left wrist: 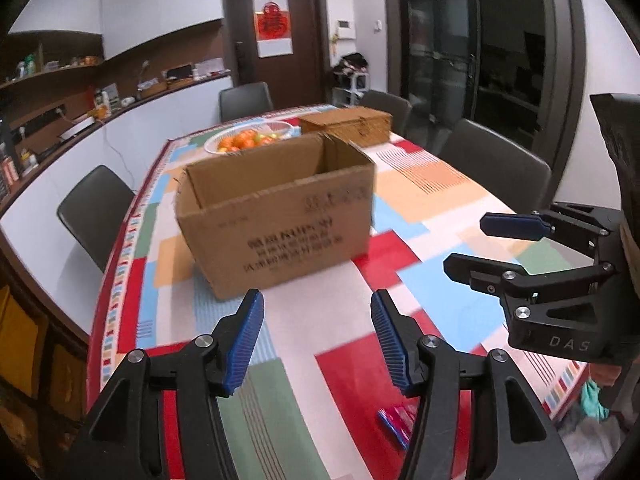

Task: Organize snacks
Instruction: 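Move the left tool toward the red-blue candy bag on the table, then close the left gripper on the red-blue candy bag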

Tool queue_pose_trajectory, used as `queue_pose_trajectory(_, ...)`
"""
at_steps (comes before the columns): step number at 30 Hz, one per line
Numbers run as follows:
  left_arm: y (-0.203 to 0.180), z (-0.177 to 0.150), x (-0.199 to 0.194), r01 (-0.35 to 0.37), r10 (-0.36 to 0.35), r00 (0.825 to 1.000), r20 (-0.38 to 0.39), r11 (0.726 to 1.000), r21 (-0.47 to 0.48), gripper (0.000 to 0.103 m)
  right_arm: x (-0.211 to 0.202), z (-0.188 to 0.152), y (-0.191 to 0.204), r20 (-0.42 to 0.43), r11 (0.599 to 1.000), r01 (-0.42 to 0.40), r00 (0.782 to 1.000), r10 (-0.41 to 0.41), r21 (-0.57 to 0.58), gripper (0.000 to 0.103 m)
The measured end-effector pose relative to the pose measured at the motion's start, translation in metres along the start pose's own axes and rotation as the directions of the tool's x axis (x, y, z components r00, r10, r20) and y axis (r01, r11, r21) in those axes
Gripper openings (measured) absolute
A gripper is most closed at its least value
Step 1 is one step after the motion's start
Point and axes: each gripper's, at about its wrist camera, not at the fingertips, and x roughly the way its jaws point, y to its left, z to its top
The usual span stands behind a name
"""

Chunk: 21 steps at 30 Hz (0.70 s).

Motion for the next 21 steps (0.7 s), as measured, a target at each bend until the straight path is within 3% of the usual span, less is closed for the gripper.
queue_pose_trajectory(12,-0.038,-0.037,0.014,0.111,-0.095,0.986,-0.134,0.987,0.118,0.055,-0.003,-0.061,-0.006,-0.169,0.999,0.025,0.985,-0.019,0.034,0.057)
queue_pose_trajectory(21,-0.065,-0.06,0.041,0.252,-0.197,0.938,-0.286,0.953,0.169,0.055,0.01,-0.103,-0.01,-0.328,0.998,0.006,0.944,0.014,0.06,0.057)
